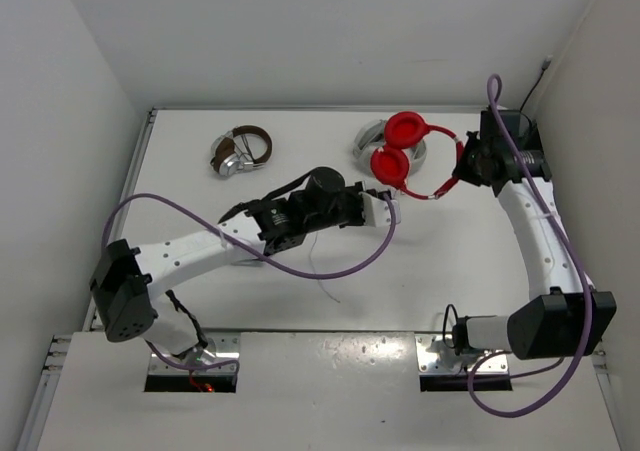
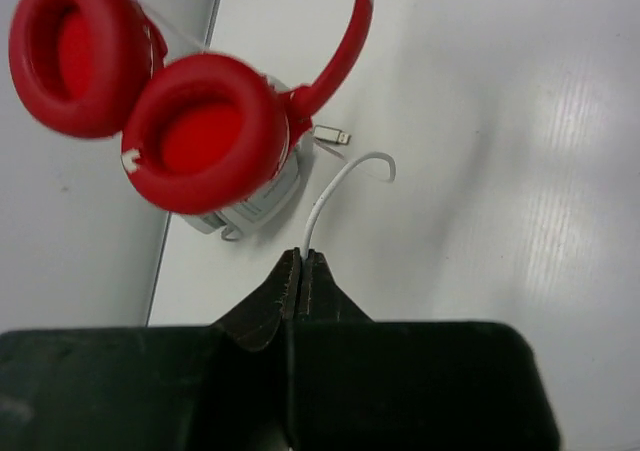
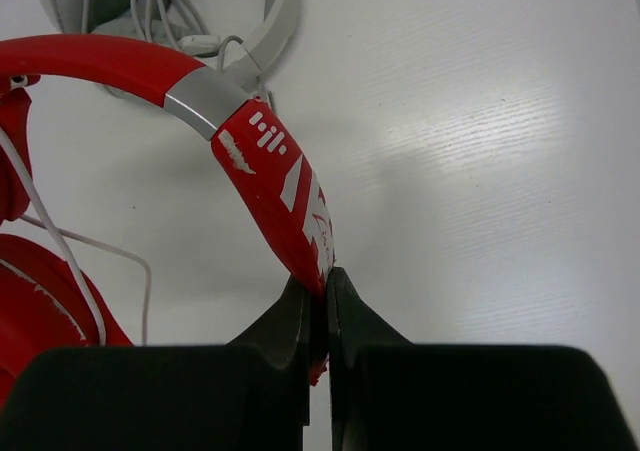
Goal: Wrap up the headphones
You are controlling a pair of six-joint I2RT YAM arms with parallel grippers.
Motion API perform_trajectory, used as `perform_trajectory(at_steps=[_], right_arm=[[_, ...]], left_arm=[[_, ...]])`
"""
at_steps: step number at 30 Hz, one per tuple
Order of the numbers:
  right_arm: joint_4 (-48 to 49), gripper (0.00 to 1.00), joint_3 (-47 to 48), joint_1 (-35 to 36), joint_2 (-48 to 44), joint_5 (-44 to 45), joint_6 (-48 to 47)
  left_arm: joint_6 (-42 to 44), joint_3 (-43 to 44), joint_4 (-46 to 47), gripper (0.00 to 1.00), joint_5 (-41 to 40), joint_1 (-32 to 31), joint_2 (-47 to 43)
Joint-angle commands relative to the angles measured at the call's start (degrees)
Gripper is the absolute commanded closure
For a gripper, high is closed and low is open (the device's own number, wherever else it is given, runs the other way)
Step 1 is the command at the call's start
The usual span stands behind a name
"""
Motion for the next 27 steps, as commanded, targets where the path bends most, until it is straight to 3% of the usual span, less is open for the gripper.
perform_trajectory(at_steps=[1,14,22,27], right_arm=[[3.9,1.0,2.9,2.8,-0.4,-0.4,1.0],[7.5,1.0,-0.3,8.4,-4.5,5.7,-8.6],[8.1,1.0,-3.3,9.4,-5.7,6.2,-12.3],[8.6,1.0,-5.1,11.7,-6.7,7.5,-15.8]], left_arm=[[2.3,2.7,2.7,1.0,1.3,-1.4,-1.3],[1.8,18.6,3.7,1.0,-7.9,-0.8,10.8],[2.9,24.1,3.1,1.0,-11.3,-0.3,15.2],[2.9,24.1,9.0,1.0,-17.3,-0.3,15.7]])
